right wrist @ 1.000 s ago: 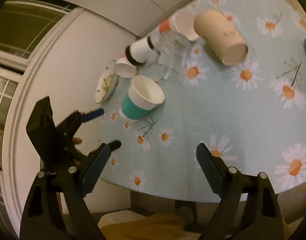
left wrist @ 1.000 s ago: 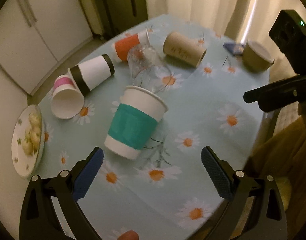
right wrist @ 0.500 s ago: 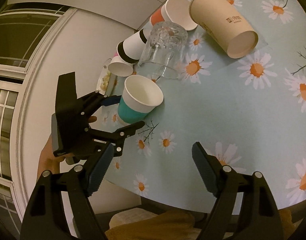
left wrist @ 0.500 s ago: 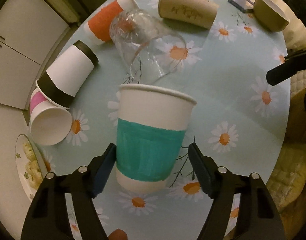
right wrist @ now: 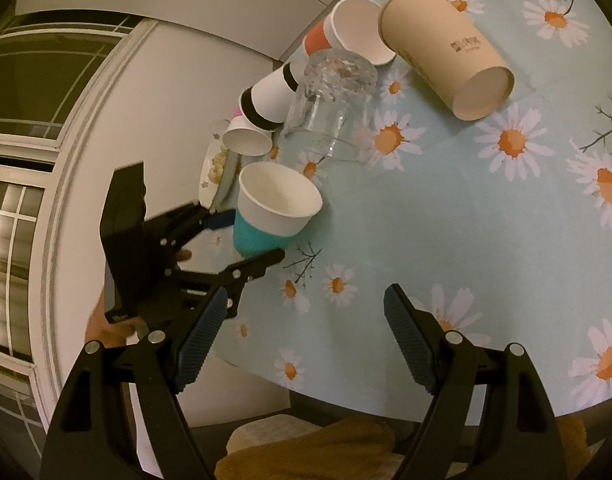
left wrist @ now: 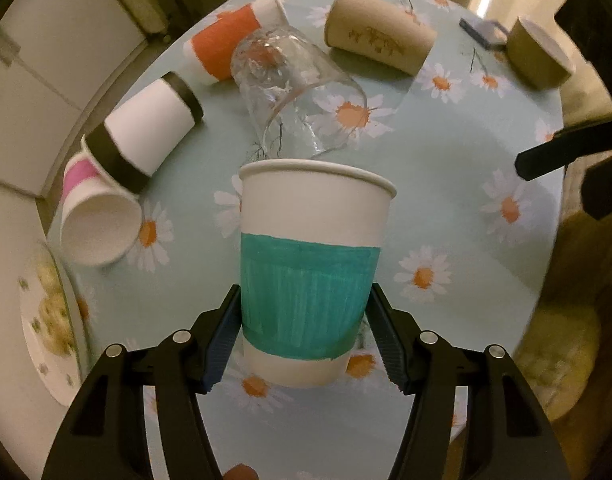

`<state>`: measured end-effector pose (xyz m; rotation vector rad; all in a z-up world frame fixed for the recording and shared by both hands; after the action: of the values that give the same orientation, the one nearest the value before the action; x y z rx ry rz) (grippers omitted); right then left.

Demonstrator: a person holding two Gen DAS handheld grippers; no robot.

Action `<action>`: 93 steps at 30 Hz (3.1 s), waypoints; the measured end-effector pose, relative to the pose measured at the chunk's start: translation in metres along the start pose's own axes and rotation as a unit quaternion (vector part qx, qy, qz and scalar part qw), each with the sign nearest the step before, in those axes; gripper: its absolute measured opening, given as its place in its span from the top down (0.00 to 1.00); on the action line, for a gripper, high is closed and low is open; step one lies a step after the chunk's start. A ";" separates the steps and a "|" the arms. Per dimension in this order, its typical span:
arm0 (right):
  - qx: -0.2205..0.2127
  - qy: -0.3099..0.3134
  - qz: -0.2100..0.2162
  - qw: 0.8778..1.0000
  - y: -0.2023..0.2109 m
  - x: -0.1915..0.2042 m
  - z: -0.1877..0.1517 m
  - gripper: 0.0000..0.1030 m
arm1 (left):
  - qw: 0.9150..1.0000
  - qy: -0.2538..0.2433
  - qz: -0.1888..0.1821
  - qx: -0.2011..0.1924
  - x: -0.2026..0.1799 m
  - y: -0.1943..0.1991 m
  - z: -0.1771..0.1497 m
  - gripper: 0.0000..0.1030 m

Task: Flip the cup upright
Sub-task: 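Close the left tool on the teal-banded cup and lift it, then rotate the cup upright with the left tool, set it down, open, then close the right tool around the upright cup while the left tool withdraws, then lift the cup with the right tool and lower it onto the tablecloth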

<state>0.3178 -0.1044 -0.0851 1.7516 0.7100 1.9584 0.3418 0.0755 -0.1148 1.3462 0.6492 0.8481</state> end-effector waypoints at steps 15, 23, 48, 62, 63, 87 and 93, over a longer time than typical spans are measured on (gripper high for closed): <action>0.032 -0.010 0.022 0.999 0.023 -0.005 -0.011 0.22 | 0.910 0.390 -0.122 -0.068 -0.047 0.018 -0.055 0.42; 0.043 -0.015 0.029 0.999 0.033 -0.017 -0.021 0.22 | 0.846 0.502 -0.171 -0.063 -0.077 0.002 -0.068 0.42; 0.053 -0.017 0.019 0.998 0.029 -0.023 -0.028 0.22 | 0.871 0.470 -0.132 -0.058 -0.090 0.003 -0.058 0.21; 0.085 0.015 -0.028 0.996 -0.015 -0.010 -0.016 0.22 | 0.874 0.450 -0.131 -0.128 -0.098 0.051 -0.099 0.21; 0.090 0.025 -0.039 0.995 -0.021 -0.006 -0.016 0.22 | 0.872 0.452 -0.127 -0.137 -0.099 0.054 -0.105 0.21; 0.092 0.118 -0.176 0.973 -0.076 0.026 -0.023 0.39 | 0.808 0.512 -0.175 -0.232 -0.101 0.049 -0.172 0.21; 0.028 0.159 -0.165 0.973 -0.055 0.048 -0.031 0.38 | 0.802 0.515 -0.172 -0.250 -0.099 0.053 -0.175 0.21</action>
<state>0.2795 -0.0351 -0.0839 1.2584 1.0966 2.0127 0.1360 0.0927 -0.0928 0.1648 1.3369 1.3154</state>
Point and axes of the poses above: each gripper's, at about its wrist camera, not at the fingertips, and y roughly against the way its jaws point, x to its left, z to its top, the point moved 5 cm from there along -y, roughly the way its jaws point, and after that the axes turned 3 degrees about x, right-handed, at the moved point
